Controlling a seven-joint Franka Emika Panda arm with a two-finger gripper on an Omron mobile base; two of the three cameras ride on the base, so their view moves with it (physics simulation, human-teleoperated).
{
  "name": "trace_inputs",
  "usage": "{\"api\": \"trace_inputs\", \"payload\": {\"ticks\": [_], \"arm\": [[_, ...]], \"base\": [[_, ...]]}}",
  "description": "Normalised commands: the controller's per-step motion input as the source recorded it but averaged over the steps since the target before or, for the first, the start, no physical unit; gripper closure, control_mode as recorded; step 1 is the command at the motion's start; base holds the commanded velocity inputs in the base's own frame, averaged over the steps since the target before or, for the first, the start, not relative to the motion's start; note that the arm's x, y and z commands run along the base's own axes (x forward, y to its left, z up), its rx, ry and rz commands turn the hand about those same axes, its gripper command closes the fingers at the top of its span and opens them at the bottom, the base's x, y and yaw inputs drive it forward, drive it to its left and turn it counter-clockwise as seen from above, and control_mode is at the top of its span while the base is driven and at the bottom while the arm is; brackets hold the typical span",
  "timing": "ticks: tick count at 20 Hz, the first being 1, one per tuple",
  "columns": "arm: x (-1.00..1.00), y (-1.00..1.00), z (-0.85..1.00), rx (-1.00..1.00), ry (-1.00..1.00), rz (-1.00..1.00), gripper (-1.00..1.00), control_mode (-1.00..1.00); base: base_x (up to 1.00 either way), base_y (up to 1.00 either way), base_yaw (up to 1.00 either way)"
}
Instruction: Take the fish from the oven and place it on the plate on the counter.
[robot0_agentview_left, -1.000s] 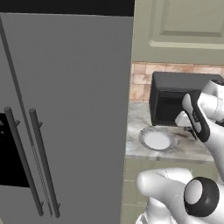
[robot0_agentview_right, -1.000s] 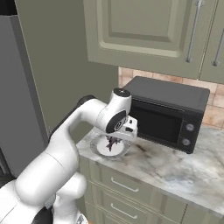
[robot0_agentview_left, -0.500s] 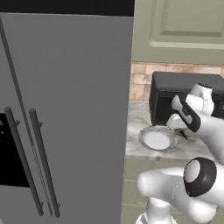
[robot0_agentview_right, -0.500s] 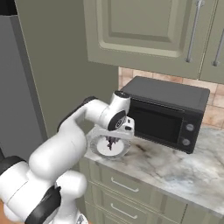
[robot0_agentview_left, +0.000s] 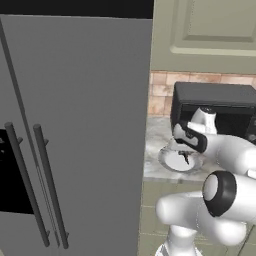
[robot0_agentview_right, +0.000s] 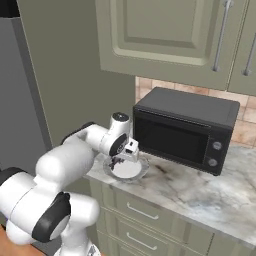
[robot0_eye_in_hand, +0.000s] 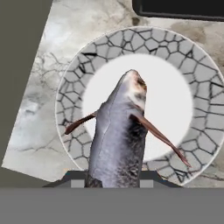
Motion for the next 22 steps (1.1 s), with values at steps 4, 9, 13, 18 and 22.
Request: {"api": "trace_inputs", "payload": {"ticks": [4,9,13,18,22], "arm": [[0.49,-0.24,-0.05,-0.03,0.06,-0.22,1.0,-1.0],[0.25,-0.38,-0.29,0.0,0.01,0.0,1.0,-1.0],[0.0,-0.24,-0.35,0.0,0.0,0.08,1.0,-1.0],[-0.23,0.0,-0.08,0.0,0.0,0.19,1.0,-1.0],[-0.02,0.11,-0.05,0.0,0.0,0.25,1.0,-1.0]], "base": [[0.0,0.0,0.0],[0.0,0.0,0.0],[0.0,0.0,0.0],[0.0,0.0,0.0],[0.0,0.0,0.0]]}}
